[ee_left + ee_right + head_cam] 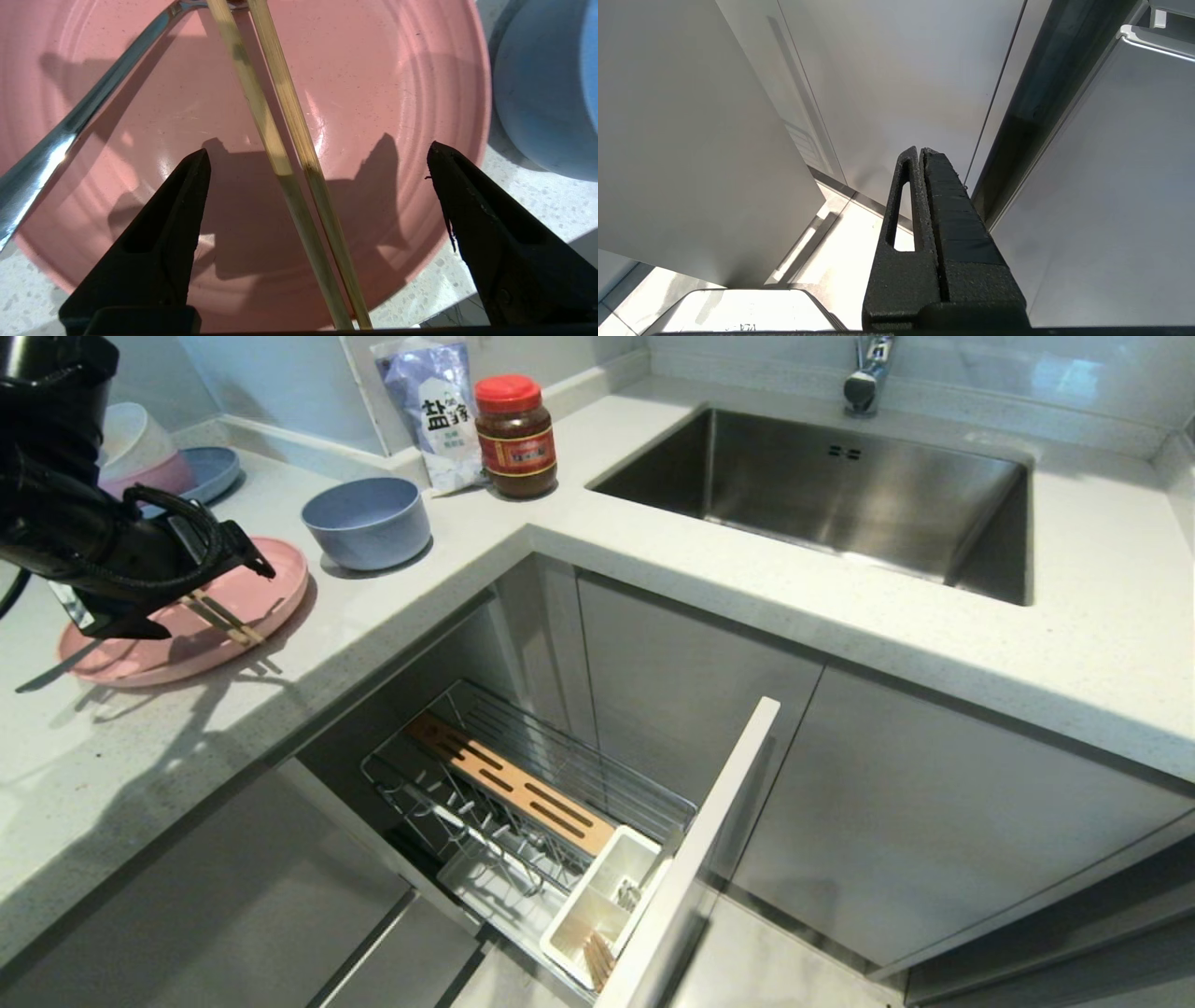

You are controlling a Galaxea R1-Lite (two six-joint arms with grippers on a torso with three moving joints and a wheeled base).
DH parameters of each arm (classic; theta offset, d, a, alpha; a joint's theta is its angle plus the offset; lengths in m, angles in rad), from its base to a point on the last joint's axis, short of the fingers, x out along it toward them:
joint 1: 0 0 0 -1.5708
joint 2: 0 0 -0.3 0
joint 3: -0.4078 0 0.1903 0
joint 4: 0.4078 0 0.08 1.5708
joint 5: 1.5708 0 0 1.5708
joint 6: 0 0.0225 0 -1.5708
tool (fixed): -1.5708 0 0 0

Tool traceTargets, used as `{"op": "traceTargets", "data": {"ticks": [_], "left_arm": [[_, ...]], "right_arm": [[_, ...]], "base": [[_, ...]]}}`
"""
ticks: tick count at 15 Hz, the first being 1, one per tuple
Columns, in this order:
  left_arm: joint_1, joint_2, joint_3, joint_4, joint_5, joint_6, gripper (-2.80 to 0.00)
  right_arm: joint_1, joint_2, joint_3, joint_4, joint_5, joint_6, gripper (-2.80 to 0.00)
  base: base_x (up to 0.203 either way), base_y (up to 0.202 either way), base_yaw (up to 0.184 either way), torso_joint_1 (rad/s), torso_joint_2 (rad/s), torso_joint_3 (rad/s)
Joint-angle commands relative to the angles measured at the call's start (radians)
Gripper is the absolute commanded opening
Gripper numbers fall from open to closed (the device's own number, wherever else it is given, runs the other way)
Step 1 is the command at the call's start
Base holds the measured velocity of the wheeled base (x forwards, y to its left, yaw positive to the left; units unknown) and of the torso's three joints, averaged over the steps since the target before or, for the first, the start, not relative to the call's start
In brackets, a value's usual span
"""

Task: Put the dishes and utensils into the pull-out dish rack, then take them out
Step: Pick up the chopsticks and place it in the cupboard

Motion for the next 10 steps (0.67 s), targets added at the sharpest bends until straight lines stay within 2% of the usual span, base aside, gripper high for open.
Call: {"op": "traceTargets", "data": {"ticks": [1, 10], "left_arm": [[-0.006, 0.011, 0.0, 0.004, 0.003, -0.003, 0.0], [-0.008, 0.02, -0.007, 0.004, 0.011, -0.003, 0.0]], "right_arm": [[0.001, -0.003, 0.002, -0.001, 0.0, 0.0, -2.8], [0.001, -0.004, 0.002, -0.001, 0.0, 0.0, -2.8]], "base": [[0.0, 0.0, 0.0, 0.0, 0.0, 0.0], [0.0, 0.0, 0.0, 0.0, 0.0, 0.0]]}}
